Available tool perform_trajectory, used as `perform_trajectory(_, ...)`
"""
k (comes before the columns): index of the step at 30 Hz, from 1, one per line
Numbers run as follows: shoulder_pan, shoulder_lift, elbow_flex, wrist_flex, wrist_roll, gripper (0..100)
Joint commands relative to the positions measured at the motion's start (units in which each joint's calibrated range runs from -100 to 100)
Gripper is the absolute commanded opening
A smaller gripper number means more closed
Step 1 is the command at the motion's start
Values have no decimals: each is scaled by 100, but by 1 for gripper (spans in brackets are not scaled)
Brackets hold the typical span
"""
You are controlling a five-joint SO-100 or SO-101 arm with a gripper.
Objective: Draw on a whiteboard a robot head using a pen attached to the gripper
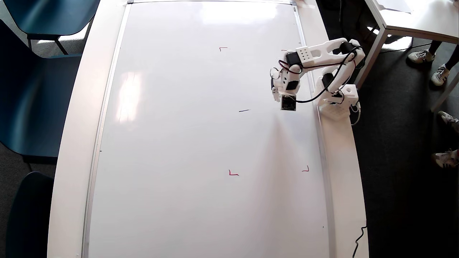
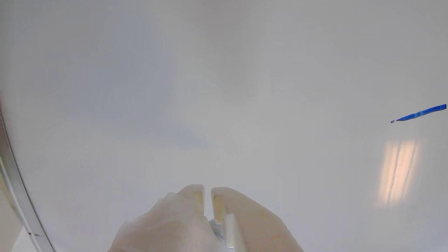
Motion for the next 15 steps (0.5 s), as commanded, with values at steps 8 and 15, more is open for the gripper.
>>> perform_trajectory(8, 51, 86, 601, -406, 18, 1)
perform_trajectory(15, 58, 430, 501, -440, 18, 1)
